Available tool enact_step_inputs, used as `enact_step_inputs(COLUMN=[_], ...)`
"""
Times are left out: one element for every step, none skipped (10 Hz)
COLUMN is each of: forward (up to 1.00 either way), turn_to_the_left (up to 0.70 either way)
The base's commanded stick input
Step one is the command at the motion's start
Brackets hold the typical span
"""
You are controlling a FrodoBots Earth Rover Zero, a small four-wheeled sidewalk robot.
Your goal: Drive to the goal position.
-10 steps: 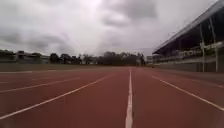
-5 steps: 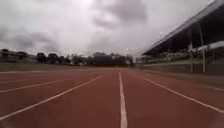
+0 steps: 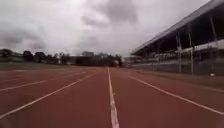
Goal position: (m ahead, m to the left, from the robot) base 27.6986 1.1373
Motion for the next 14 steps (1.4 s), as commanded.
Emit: enact_step_inputs(forward=[0.70, 0.70, 0.70, 0.70, 0.70, 0.70, 0.70, 0.70, 0.70, 0.70, 0.70, 0.70, 0.70, 0.70], turn_to_the_left=[0.00, 0.00, 0.00, 0.00, 0.00, 0.00, 0.00, 0.00, 0.00, 0.00, 0.00, 0.00, 0.00, 0.00])
